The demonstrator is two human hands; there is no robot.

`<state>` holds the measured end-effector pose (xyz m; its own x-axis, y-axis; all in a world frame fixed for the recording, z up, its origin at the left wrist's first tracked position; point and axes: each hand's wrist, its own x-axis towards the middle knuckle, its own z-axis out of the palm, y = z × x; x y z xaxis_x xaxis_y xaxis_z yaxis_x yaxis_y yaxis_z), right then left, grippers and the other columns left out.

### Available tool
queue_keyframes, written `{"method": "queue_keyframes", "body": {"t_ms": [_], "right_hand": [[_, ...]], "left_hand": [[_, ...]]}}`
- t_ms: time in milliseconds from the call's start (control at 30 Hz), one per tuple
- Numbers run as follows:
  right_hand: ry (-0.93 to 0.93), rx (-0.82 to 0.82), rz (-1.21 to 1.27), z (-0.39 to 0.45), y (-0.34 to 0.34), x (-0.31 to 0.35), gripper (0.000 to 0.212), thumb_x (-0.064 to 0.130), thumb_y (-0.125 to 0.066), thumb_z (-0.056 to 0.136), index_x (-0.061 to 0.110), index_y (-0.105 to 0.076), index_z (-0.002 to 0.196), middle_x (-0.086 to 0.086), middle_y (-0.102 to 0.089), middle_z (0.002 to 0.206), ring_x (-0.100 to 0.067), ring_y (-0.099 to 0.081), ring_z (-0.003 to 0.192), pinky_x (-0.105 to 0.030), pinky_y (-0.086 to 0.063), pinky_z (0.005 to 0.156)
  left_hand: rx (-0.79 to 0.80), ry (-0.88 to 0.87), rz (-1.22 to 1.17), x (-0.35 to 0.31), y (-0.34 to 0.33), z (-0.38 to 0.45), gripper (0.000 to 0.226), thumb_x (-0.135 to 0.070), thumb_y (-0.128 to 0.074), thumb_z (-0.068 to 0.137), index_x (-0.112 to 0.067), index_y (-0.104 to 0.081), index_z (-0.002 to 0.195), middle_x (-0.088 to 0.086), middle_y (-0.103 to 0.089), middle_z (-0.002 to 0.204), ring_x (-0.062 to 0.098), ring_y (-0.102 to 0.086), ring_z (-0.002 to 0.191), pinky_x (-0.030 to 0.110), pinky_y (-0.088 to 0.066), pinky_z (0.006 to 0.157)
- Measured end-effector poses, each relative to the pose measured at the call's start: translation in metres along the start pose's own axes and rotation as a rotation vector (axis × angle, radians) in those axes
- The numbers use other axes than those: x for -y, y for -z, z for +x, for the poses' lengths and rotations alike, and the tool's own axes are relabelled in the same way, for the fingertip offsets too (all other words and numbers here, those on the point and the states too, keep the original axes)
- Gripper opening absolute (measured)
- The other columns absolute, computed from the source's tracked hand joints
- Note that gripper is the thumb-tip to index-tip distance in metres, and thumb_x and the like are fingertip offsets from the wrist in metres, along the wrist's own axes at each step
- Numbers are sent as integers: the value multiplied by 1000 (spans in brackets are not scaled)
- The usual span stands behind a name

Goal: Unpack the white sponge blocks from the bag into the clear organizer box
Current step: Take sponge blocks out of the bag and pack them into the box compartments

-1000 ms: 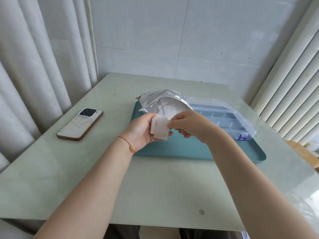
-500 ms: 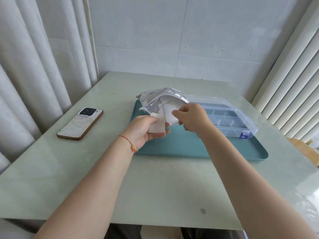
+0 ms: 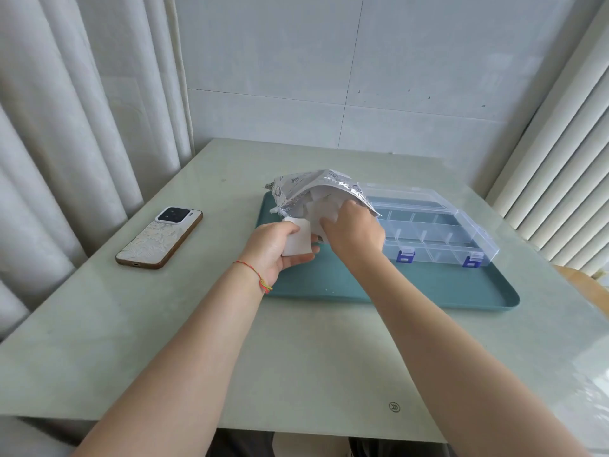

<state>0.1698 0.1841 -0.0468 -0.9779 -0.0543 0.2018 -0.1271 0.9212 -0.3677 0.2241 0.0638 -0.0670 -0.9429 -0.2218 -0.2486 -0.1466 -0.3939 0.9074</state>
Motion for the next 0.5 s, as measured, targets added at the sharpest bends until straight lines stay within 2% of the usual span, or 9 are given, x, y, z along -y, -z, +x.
{"method": "queue_keyframes", "body": {"t_ms": [67,200,300,367,500], "right_hand": [[13,4,62,0,3,-3,20,27,-50,96,10,-55,105,-6,-61,97,-28,-50,79,-29,-36,63],[33,26,267,-3,13,-13,21,24,-56,92,4,-62,97,-11,-65,90,-35,-60,83,-31,-39,62],[54,40,442,-5,25,-23,16,24,-66,89,9,-64,85,0,-56,71,-24,-51,67,-28,-37,58],[32,56,570,-7,34,-30,14,23,-71,87,11,-66,82,2,-51,64,-17,-42,55,-26,-33,52],[-13,262,910,-10,45,-40,20,21,-72,87,1,-69,90,-2,-53,60,-13,-39,43,-20,-32,42]], "left_hand": [[1,4,-12,-1,0,0,23,-7,-42,100,0,-58,115,21,-70,91,31,-69,70,28,-55,48],[11,3,-15,-1,0,0,22,-7,-42,100,-1,-59,112,20,-70,89,31,-69,69,28,-55,49],[16,3,-20,-1,-1,-1,21,-8,-42,100,-1,-58,110,21,-70,91,31,-69,70,28,-55,49],[21,1,-23,-1,-1,-1,21,-9,-41,101,-1,-58,111,22,-69,92,32,-69,72,29,-56,49],[81,18,-67,-2,-4,-4,22,-15,-41,102,-3,-58,110,23,-68,96,36,-68,78,31,-59,53]]}}
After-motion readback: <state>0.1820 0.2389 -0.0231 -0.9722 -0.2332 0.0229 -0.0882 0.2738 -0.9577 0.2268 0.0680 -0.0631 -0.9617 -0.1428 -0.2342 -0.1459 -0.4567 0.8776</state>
